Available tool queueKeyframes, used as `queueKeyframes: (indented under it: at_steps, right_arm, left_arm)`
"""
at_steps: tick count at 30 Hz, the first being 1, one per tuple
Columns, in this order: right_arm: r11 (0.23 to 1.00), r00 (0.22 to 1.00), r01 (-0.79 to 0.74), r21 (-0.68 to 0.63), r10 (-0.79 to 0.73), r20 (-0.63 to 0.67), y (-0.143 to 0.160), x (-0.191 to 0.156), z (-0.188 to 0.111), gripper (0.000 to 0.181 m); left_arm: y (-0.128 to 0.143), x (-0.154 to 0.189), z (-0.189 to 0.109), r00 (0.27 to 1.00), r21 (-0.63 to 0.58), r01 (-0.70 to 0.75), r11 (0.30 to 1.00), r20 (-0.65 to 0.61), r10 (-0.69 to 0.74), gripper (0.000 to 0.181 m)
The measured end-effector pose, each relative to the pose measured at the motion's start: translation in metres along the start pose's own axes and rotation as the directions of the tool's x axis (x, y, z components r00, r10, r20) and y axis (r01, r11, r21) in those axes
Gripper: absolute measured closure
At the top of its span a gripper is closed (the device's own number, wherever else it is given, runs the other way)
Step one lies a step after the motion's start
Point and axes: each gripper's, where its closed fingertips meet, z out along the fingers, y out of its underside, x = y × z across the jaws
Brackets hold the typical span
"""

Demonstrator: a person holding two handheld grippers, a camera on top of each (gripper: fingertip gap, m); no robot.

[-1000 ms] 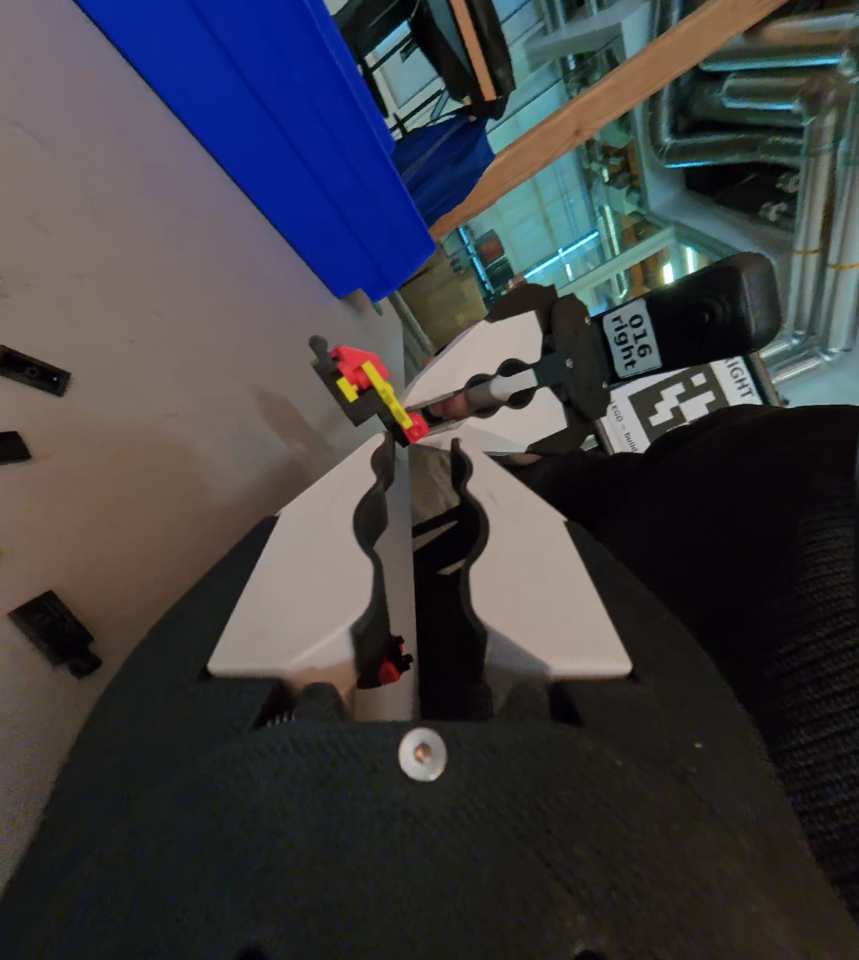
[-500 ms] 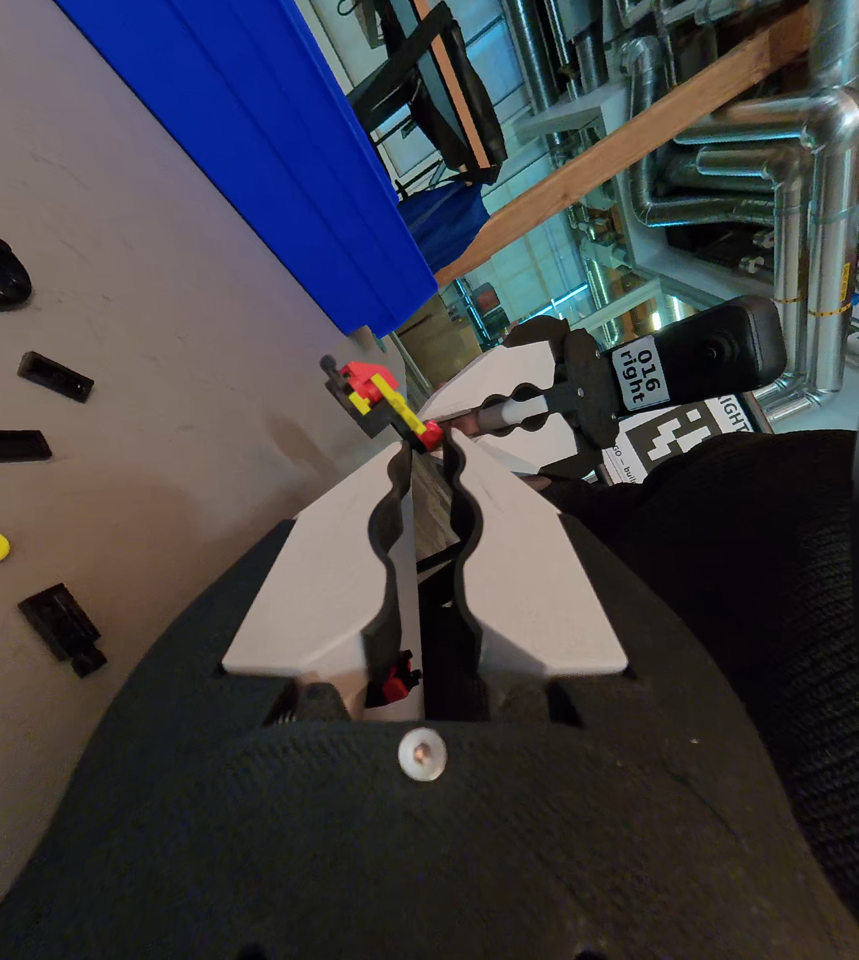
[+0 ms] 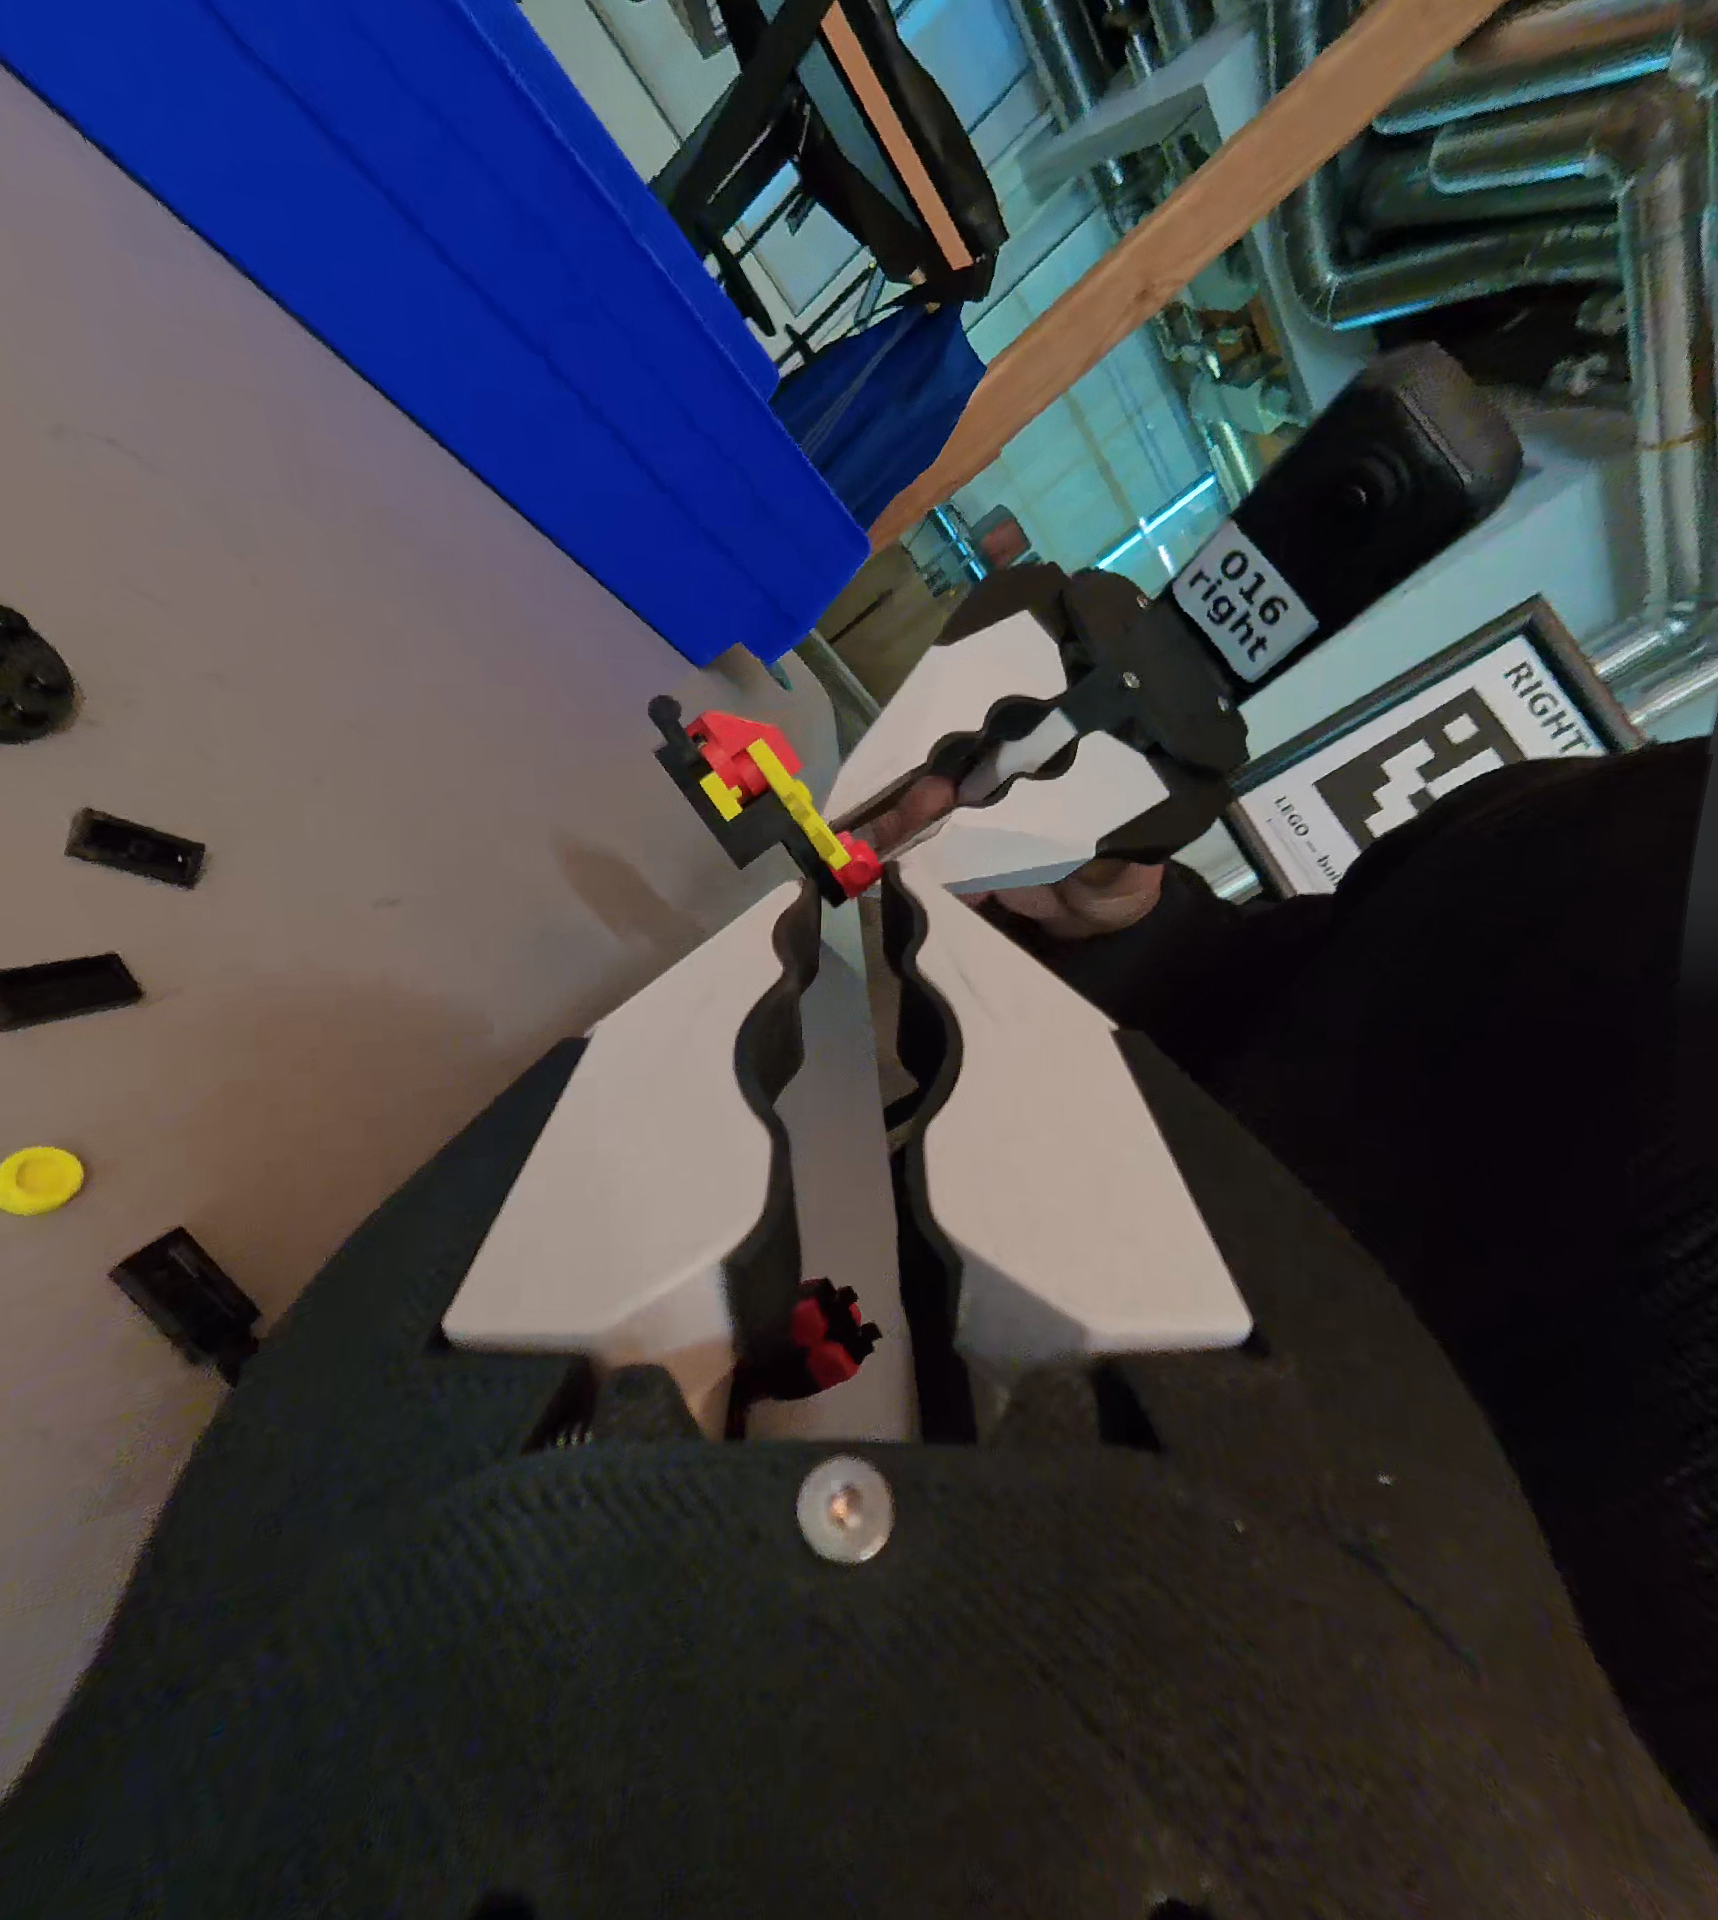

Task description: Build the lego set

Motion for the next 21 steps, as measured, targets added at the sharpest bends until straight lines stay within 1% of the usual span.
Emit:
queueKeyframes:
  at_steps: [3, 7, 15, 21]
  right_arm:
    - [0.999, 0.999, -0.04, 0.004, 0.04, 0.037, 0.0018, -0.001, -0.0007, 0.175]
    - [0.999, 0.998, -0.037, -0.002, 0.037, 0.054, 0.0042, -0.0018, -0.0011, 0.175]
    - [1.0, 0.997, -0.02, 0.0, 0.02, 0.076, 0.0041, -0.0055, -0.0007, 0.175]
    - [0.999, 0.997, 0.036, -0.008, -0.035, 0.071, 0.0048, -0.0067, -0.001, 0.175]
  left_arm:
    - [0.0027, 0.0005, 0.0003, 0.998, -0.034, -0.054, 0.998, 0.013, 0.055, 0.172]
    - [0.0054, -0.0001, 0.0015, 0.994, -0.064, -0.097, 0.993, 0.035, 0.1, 0.172]
    - [0.0084, 0.0001, 0.0028, 0.994, -0.081, -0.1, 0.992, 0.031, 0.103, 0.171]
    - [0.0106, 0.0008, 0.0033, 0.993, -0.097, -0.11, 0.989, 0.031, 0.113, 0.171]
